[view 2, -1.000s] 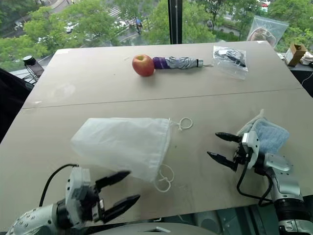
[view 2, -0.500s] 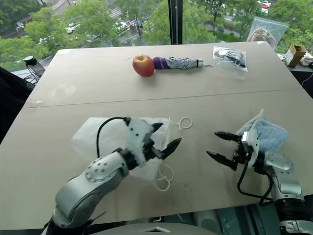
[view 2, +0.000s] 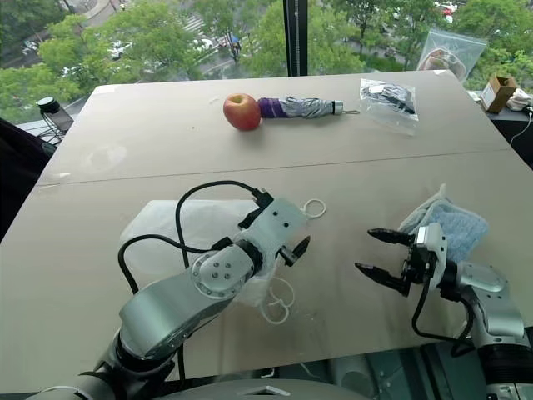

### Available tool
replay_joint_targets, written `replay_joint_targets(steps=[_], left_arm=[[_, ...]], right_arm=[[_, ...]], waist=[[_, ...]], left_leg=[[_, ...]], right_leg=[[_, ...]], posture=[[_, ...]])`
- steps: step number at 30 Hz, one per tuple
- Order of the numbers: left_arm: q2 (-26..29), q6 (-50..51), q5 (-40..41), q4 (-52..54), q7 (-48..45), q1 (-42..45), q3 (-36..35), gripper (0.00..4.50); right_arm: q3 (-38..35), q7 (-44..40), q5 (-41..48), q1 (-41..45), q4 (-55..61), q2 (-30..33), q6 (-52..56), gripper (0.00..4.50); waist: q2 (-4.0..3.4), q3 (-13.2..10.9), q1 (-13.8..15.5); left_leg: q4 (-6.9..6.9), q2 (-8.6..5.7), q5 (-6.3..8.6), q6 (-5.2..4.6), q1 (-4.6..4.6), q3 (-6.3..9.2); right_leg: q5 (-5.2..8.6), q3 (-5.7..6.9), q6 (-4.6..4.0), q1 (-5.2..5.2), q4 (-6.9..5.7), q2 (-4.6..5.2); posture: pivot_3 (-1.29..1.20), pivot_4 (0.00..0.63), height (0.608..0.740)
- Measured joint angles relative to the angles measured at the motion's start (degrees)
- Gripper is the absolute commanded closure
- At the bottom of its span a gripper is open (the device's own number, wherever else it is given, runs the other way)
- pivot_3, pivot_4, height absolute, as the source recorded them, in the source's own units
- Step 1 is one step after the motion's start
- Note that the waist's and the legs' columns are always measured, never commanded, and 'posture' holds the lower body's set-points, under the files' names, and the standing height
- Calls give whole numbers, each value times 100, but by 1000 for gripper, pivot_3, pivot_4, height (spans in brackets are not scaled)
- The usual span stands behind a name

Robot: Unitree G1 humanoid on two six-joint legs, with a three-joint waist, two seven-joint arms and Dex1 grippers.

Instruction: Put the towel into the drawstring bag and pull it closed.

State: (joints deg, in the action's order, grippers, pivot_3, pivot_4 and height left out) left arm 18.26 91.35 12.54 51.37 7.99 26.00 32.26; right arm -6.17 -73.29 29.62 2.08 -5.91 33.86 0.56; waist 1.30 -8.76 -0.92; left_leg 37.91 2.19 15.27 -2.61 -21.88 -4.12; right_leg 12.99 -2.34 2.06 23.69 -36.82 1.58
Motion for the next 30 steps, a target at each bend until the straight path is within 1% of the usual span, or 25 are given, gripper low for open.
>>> replay_joint_targets(steps=[6,12,14,16,18,19,21,25,27,30], left_arm=[[-2,103,-193,-345,96,-286,-31,29],[755,49,-416,-277,126,-434,-2,29],[1326,-45,-478,-78,115,-508,85,29],[2170,-415,-608,101,52,-600,349,29],[3367,-1006,-938,211,-8,-799,670,29],[3691,-1211,-1093,208,-20,-915,725,29],[4106,-1695,-1455,184,-22,-1149,772,29],[4202,-2591,-2202,4,305,-1703,491,29],[4100,-3058,-2593,-87,598,-2168,179,29],[3960,-3762,-2964,-135,869,-3103,-236,29]], right_arm=[[-1,118,46,411,-30,-45,124,0],[21,125,187,420,365,-48,320,0],[40,147,183,464,360,-82,322,0],[72,168,179,535,339,-141,321,0],[99,167,158,606,303,-176,299,0],[107,163,134,618,266,-184,293,0],[138,157,83,658,176,-218,288,0],[180,155,44,783,80,-331,275,0],[192,142,9,796,50,-369,233,0],[224,130,-19,825,7,-414,180,0]], waist=[[2,-1,49],[4,-2,11],[5,-3,-5],[12,-10,-4],[12,-12,7],[12,-14,20],[13,-16,52],[19,-20,81],[19,-20,79],[19,-21,56]], left_leg=[[17,-2,0,0,-11,7],[17,1,0,0,-5,5],[17,4,0,0,-2,4],[17,8,1,1,-2,7],[12,7,1,2,-1,7],[12,7,1,2,-5,6],[12,2,1,2,-13,6],[16,-4,2,0,-20,0],[13,-3,2,-1,-20,1],[-8,-1,2,0,-16,2]], right_leg=[[3,9,-5,0,-1,9],[3,6,-6,-1,-6,11],[3,4,-7,0,-12,11],[3,1,-8,2,-16,13],[4,0,-9,3,-15,29],[4,1,-9,4,-13,36],[4,4,-9,3,0,55],[3,3,-9,3,8,76],[3,4,-9,3,9,82],[3,6,-10,6,10,89]], posture=[[0,150,740],[0,150,740],[0,150,740],[0,150,740],[0,150,740],[0,150,740],[0,150,740],[0,150,740],[0,150,740],[0,150,740]])
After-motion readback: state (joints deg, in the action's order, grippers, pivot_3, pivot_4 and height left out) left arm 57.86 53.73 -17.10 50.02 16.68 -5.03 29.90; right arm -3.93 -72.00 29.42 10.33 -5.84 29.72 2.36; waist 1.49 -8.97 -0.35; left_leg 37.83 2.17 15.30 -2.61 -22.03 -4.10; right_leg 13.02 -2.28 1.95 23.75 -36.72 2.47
